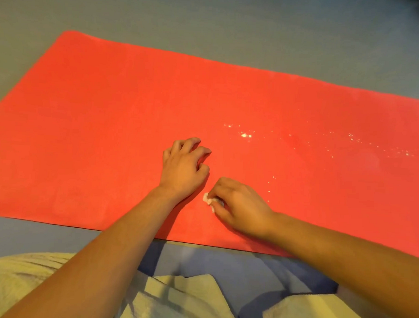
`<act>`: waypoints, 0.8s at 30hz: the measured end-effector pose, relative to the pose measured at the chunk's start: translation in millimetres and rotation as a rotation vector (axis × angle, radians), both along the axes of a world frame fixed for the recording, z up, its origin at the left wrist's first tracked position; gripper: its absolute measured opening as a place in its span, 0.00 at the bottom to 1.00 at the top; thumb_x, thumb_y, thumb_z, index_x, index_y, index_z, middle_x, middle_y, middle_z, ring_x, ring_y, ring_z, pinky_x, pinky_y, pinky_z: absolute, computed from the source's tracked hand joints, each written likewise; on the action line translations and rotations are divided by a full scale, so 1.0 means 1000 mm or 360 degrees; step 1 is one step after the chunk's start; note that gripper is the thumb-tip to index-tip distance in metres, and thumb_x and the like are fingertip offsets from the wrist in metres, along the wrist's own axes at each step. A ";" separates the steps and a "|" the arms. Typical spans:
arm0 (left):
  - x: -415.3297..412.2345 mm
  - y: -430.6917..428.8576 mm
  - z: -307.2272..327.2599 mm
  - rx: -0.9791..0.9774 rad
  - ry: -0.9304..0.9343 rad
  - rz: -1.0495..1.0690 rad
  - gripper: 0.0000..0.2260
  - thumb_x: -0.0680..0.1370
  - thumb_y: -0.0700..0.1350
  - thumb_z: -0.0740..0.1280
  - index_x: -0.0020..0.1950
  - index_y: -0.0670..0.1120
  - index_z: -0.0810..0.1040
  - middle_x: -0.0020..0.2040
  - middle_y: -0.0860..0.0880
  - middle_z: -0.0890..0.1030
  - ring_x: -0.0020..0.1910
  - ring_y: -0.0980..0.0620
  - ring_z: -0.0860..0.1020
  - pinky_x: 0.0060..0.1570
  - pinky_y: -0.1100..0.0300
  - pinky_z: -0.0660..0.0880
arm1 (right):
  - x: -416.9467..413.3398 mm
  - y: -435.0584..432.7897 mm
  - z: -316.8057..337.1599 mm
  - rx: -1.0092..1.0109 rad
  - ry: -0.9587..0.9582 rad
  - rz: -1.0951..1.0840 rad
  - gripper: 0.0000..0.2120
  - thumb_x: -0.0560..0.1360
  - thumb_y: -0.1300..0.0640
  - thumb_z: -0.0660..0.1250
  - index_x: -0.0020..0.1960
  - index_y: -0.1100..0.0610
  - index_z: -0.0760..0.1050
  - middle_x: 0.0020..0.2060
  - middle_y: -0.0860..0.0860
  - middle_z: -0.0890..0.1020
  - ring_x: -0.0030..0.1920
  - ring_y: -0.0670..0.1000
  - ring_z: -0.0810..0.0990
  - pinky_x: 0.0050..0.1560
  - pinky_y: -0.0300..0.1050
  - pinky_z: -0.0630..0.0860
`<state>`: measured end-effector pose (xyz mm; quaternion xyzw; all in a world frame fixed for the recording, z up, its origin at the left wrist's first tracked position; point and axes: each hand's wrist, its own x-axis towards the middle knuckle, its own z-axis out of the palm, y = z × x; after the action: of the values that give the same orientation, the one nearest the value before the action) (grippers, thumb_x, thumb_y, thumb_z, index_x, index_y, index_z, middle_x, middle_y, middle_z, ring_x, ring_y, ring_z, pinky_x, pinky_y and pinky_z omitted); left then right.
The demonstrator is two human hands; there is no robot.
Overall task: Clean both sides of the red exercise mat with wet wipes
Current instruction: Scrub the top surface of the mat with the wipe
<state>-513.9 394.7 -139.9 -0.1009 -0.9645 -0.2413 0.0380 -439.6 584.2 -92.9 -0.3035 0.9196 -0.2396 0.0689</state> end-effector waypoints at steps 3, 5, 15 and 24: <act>0.000 0.000 0.000 -0.0050 0.0013 -0.0008 0.21 0.73 0.53 0.63 0.65 0.60 0.78 0.73 0.55 0.73 0.68 0.47 0.68 0.62 0.46 0.67 | -0.053 0.000 -0.007 0.0026 0.0142 -0.0233 0.04 0.77 0.56 0.66 0.49 0.51 0.80 0.45 0.49 0.78 0.47 0.53 0.78 0.47 0.51 0.75; 0.001 0.001 0.000 -0.0095 0.0018 -0.0020 0.21 0.73 0.53 0.63 0.66 0.59 0.76 0.74 0.55 0.72 0.69 0.47 0.68 0.62 0.46 0.67 | -0.095 0.000 -0.011 0.0069 0.0222 -0.0409 0.06 0.76 0.56 0.66 0.49 0.51 0.81 0.44 0.50 0.79 0.48 0.55 0.79 0.46 0.51 0.75; 0.002 0.001 0.004 -0.0135 -0.0007 -0.0017 0.23 0.74 0.54 0.61 0.69 0.56 0.75 0.75 0.56 0.71 0.69 0.48 0.68 0.64 0.46 0.67 | -0.064 0.001 -0.015 0.0054 0.0310 -0.0355 0.06 0.76 0.58 0.66 0.50 0.53 0.81 0.45 0.49 0.77 0.47 0.53 0.77 0.45 0.47 0.74; 0.007 0.005 -0.003 -0.0222 0.0084 0.0015 0.24 0.75 0.51 0.63 0.72 0.54 0.75 0.76 0.54 0.70 0.69 0.46 0.68 0.64 0.46 0.67 | -0.186 0.003 -0.016 0.0249 0.0448 -0.0566 0.08 0.75 0.56 0.64 0.46 0.53 0.83 0.44 0.53 0.79 0.48 0.60 0.80 0.41 0.51 0.73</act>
<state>-507.1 399.5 -142.7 -0.1051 -0.9780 -0.1707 0.0576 -625.1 586.8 -109.3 -0.1610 0.9749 -0.1313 -0.0800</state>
